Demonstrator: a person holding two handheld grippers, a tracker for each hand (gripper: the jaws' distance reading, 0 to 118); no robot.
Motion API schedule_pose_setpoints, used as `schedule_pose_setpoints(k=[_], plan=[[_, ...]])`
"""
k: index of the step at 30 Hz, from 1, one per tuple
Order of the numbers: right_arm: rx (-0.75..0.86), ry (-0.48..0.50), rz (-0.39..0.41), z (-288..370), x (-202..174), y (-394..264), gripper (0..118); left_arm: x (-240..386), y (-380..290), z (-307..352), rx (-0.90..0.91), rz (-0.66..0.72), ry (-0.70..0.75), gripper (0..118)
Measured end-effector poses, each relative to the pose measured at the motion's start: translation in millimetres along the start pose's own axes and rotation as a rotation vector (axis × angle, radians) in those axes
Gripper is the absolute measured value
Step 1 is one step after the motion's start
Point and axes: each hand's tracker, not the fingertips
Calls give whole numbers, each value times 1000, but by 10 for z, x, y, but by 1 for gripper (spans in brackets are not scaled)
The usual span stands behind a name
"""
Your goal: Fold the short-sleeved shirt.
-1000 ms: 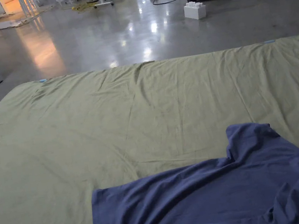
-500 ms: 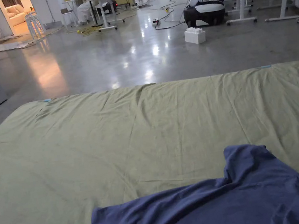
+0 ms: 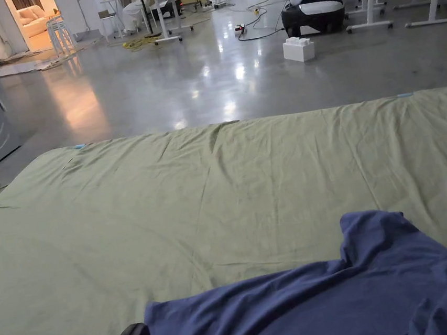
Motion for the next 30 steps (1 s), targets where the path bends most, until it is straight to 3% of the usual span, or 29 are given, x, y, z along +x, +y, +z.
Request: schedule_pose_setpoints(k=[1, 2, 4, 5, 8, 11, 13, 14, 17, 18, 22, 26, 30], plan=[[60, -12, 59, -11, -23, 29, 0, -2, 1, -4, 0, -2, -3, 0], [57, -5, 65, -35, -53, 55, 0, -5, -4, -17, -8, -5, -10, 0], [-11, 9, -14, -87, -45, -2, 0, -15, -19, -47, -11, -5, 0, 0], [37, 11, 20, -88, -45, 29, 0, -40, -22, -71, -17, 0, -1, 0], [29, 27, -9, -114, -22, -21, 0, -144, -36, -181, -44, 43, -1, 0], [-29, 55, -46, -178, 5, -75, 0, -411, -173, -459, -92, 206, -58, 0], [-9, 49, -21, -208, 19, -113, 0, -639, -313, -758, -151, 336, -67, 2], [-27, 48, -22, -223, 28, -146, 0, -727, -373, -917, -208, 367, -48, 13], [-53, 47, -26, -256, 74, -245, 0, -909, -575, -1372, -341, 313, -10, 86], [-69, 48, -36, -275, 100, -286, 0, -981, -670, -1584, -395, 314, 2, 96], [-141, 23, -73, -350, 230, -437, 0, -1287, -1025, -2474, -518, 340, 12, 95], [-188, 8, -160, -336, 386, -589, 0, -1519, -1367, -3262, -685, 373, 122, 92], [-244, -57, -177, -335, 470, -681, 0, -1466, -1585, -3678, -802, 252, 169, 86]])
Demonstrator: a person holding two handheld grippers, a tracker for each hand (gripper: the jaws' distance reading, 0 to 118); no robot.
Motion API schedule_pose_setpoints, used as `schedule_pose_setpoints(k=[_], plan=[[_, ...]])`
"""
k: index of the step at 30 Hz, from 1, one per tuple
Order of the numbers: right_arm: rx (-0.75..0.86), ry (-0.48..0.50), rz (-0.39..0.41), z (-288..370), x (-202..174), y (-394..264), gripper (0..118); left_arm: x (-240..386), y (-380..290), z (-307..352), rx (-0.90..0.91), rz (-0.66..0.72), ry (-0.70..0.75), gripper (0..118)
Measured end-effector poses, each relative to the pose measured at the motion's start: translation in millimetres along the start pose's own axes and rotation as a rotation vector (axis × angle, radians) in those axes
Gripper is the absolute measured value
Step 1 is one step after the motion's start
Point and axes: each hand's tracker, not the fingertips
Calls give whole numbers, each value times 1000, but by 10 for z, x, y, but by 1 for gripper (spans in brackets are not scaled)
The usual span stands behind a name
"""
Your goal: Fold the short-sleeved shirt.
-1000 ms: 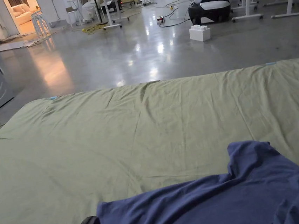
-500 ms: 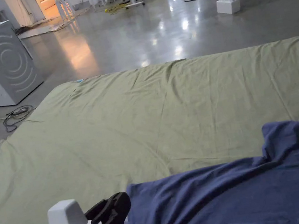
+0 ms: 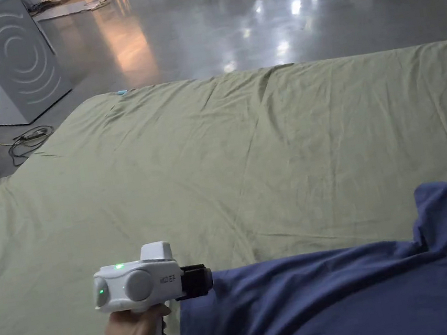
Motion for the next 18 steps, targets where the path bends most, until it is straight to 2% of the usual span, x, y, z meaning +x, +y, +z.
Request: schedule_pose_setpoints(k=[2, 3, 4, 5, 6, 7, 8, 11, 14, 15, 16, 17, 18], plan=[[-16, -10, -15, -15, 52, -22, 0, 57, -100, -125, -94, -63, 18, 82], [-18, -13, -17, -8, 63, -24, 0, 100, -94, -98, -67, -100, 43, 78], [-23, -19, -21, -6, 74, -27, 0, 132, -63, -33, -48, -95, 35, 69], [-30, -26, -27, -17, 88, -33, 0, 174, -82, -26, -66, -83, 12, 55], [-34, -28, -35, -34, 105, -44, 0, 230, -84, -3, -76, -96, 6, 31], [-43, -27, -48, -63, 125, -53, 0, 277, -75, 7, -78, -152, 18, 13], [-50, -25, -61, -82, 144, -52, 0, 328, -75, -1, -89, -181, 26, 9], [-70, -31, -71, -207, 184, 9, 0, 514, -63, -88, -134, -268, 80, 9], [-74, -18, -79, -440, 268, 186, 1, 552, -3, -240, -190, -261, 110, 9], [-74, 0, -81, -577, 316, 278, 7, 555, 33, -264, -203, -249, 109, 9], [-81, 9, -83, -718, 421, 356, 19, 551, 65, -273, -218, -235, 106, 9], [-94, 11, -84, -911, 481, 471, 36, 503, 101, -279, -228, -229, 110, 9], [-106, 13, -85, -1137, 548, 587, 59, 489, 125, -290, -235, -239, 101, 9]])
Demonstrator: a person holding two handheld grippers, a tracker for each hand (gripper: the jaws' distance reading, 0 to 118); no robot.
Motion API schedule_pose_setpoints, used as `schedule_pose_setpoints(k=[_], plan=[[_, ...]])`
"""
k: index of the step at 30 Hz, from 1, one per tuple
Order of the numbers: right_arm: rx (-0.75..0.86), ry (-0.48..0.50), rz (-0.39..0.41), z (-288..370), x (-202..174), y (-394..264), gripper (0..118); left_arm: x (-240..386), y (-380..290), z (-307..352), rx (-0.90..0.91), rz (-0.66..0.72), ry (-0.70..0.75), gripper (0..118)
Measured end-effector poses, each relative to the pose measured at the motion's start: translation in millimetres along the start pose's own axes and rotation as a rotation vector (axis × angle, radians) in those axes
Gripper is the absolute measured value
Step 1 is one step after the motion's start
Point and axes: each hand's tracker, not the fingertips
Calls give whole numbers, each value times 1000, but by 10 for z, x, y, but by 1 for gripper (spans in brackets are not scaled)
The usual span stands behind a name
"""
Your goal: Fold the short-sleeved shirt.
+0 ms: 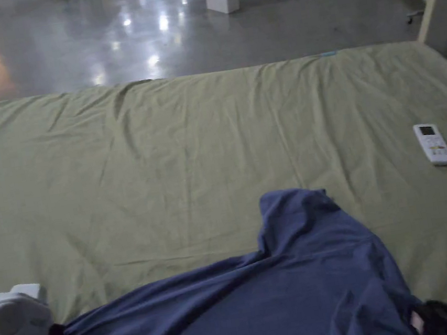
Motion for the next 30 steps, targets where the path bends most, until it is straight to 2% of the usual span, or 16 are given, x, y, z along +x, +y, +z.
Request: schedule_pose_setpoints(k=[1, 2, 6, 10, 12, 13, 14, 15, 16, 17, 18, 19, 20, 23, 26, 30], plan=[[-34, 6, -11, -243, 69, 142, 71, -12, 12, -1, -7, 2, -7, 9], [-72, 12, -28, -482, 179, 241, 73, -17, 22, -10, -15, 16, -12, 9], [-150, -94, -15, -1388, 467, 591, 72, -11, 68, -36, -37, 17, -4, 9], [-280, -223, 107, -2031, 573, 647, 72, -13, 94, -40, -56, -12, -5, 9], [-298, -234, 211, -2234, 574, 601, 72, 27, 33, 46, -54, 14, -22, 9], [-325, -253, 264, -2330, 575, 586, 70, 23, 15, 53, -48, 32, -27, 9], [-367, -298, 295, -2400, 540, 540, 58, 25, -9, 56, -42, 30, -29, 9], [-411, -283, 297, -2463, 565, 499, 43, 31, -17, 75, -37, 28, -31, 9], [-408, -219, 256, -2468, 558, 472, 41, 45, -28, 90, -32, 25, -32, 9], [-377, -259, 253, -2448, 523, 490, 36, 76, -56, 106, -22, 7, -23, 9], [-375, -248, 248, -2444, 533, 505, 17, 107, -81, 118, -12, -7, -15, 9], [-374, -197, 223, -2438, 543, 503, 6, 105, -82, 112, -3, -17, -5, 9], [-382, -156, 195, -2450, 565, 493, 6, 110, -99, 116, 14, -32, 5, 9], [-375, -189, 202, -2374, 534, 538, 6, 111, -159, 176, 52, -39, 19, 9], [-298, -150, 145, -2034, 565, 624, 6, -6, -244, 471, 151, 41, -37, 9], [-129, -95, 80, -1021, 562, 611, 6, -220, -623, 1303, 384, 71, -177, 9]])
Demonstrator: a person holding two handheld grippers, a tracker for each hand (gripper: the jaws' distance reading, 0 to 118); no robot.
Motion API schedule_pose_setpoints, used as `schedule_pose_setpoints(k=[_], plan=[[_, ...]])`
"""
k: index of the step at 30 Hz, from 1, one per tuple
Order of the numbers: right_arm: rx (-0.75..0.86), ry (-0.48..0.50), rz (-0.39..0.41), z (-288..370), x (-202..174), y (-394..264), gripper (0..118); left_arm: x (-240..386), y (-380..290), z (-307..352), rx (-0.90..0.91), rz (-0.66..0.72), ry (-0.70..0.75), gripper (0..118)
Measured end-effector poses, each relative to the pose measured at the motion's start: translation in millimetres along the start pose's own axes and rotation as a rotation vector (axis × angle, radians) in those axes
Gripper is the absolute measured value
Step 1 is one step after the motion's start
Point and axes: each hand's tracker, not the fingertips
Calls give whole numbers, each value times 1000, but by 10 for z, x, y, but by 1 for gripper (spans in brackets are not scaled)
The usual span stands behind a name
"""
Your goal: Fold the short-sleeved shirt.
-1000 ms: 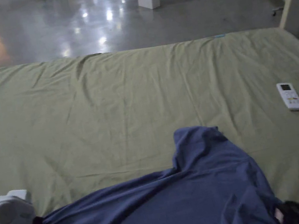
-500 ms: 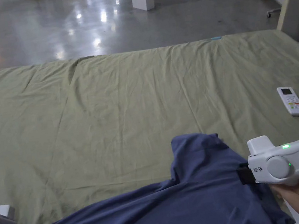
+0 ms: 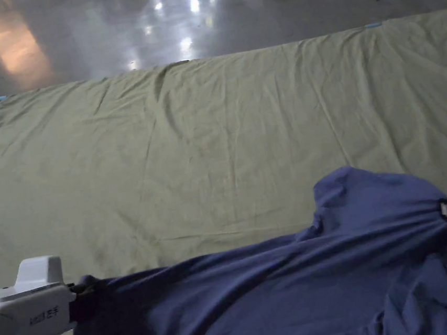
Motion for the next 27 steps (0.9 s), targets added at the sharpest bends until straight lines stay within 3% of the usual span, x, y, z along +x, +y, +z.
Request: schedule_pose_setpoints(k=[5, 8, 13, 18, 19, 20, 21, 22, 23, 27], plan=[[69, -74, 2, 1150, -111, -740, 6, -282, -569, 776, 94, 17, -70, 9], [62, -66, -87, 1537, -134, -1210, 6, -408, -1085, 924, 48, 114, -150, 9], [-25, -68, -123, 1516, -250, -1667, 6, -519, -1673, 683, -29, 145, -119, 9], [-65, -68, -140, 1258, -260, -1810, 6, -493, -1832, 521, -33, 182, -104, 10], [-65, -70, -141, 1238, -266, -1819, 7, -505, -1836, 504, -27, 186, -100, 17], [-64, -74, -150, 1222, -199, -1854, 14, -520, -1824, 491, -23, 186, -99, 34], [-64, -77, -153, 1209, -184, -1853, 39, -495, -1815, 513, -30, 186, -70, 63], [-74, -79, -157, 1198, -165, -1833, 61, -499, -1807, 511, -43, 176, -34, 83], [-81, -100, -154, 1203, -157, -1820, 72, -522, -1809, 525, -48, 154, -3, 97], [14, -147, -151, 1477, -65, -1687, 73, -517, -1708, 921, 93, 125, 53, 101]])
